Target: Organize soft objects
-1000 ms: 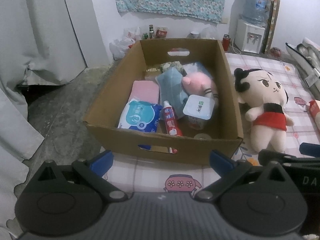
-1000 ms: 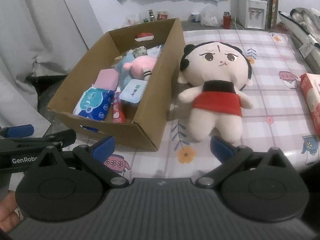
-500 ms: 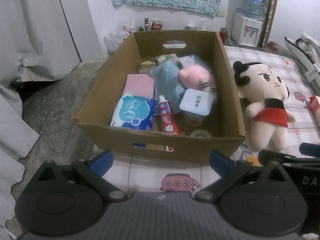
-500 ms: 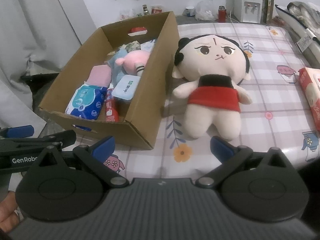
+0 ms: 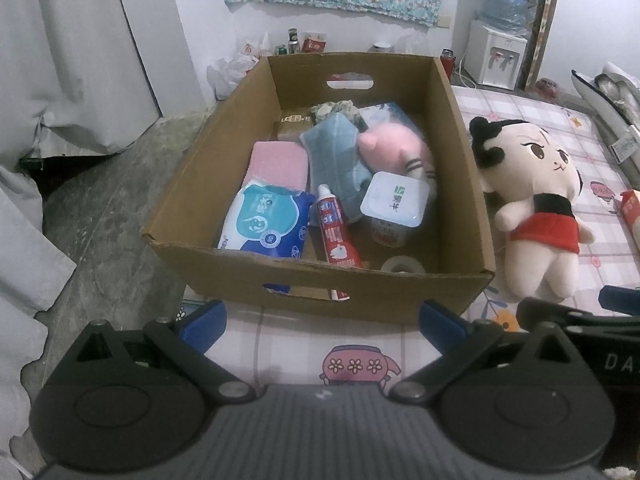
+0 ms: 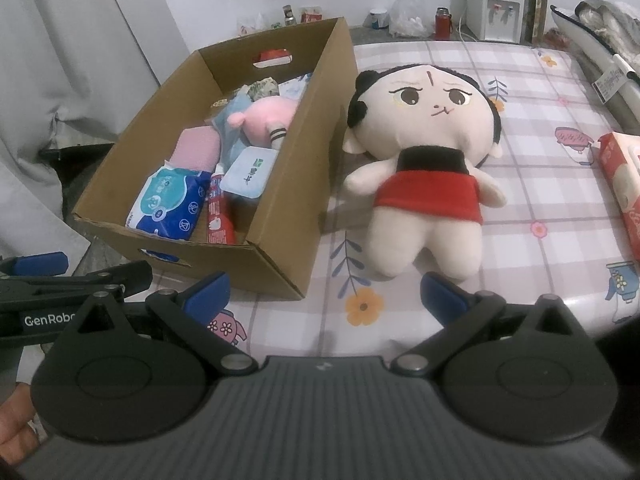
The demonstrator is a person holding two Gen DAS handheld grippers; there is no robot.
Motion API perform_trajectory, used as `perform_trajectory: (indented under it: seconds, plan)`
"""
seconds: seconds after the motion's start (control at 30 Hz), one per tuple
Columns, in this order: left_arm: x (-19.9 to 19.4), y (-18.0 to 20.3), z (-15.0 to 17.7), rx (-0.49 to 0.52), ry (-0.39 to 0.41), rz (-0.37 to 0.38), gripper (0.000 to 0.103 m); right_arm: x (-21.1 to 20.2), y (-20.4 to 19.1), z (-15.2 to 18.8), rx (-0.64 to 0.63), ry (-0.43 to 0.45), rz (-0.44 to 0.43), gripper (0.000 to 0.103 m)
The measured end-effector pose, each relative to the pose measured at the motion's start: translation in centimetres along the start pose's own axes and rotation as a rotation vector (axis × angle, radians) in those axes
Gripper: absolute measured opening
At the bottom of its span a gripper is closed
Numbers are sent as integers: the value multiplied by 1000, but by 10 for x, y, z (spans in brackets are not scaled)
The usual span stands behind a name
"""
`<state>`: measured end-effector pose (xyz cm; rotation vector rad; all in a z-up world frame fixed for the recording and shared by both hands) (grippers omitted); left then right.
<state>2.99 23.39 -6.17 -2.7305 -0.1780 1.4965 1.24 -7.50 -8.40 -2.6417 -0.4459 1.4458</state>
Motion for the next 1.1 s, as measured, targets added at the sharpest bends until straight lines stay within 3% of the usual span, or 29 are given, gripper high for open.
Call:
perform_trajectory:
  seconds: [1.1]
  plan:
    - [-1, 0, 0, 0, 0, 0, 103, -2, -1, 1, 1, 1, 3, 102]
Point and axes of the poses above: each gripper's, at about its wrist camera, not at the fingertips, and x roughly the way its jaws point, y to its right, z to its underside, the point moved 8 cm from there along x, roughly the way its jaws point, and after that the axes turned 1 degree about -y, right-handed, at the moved point
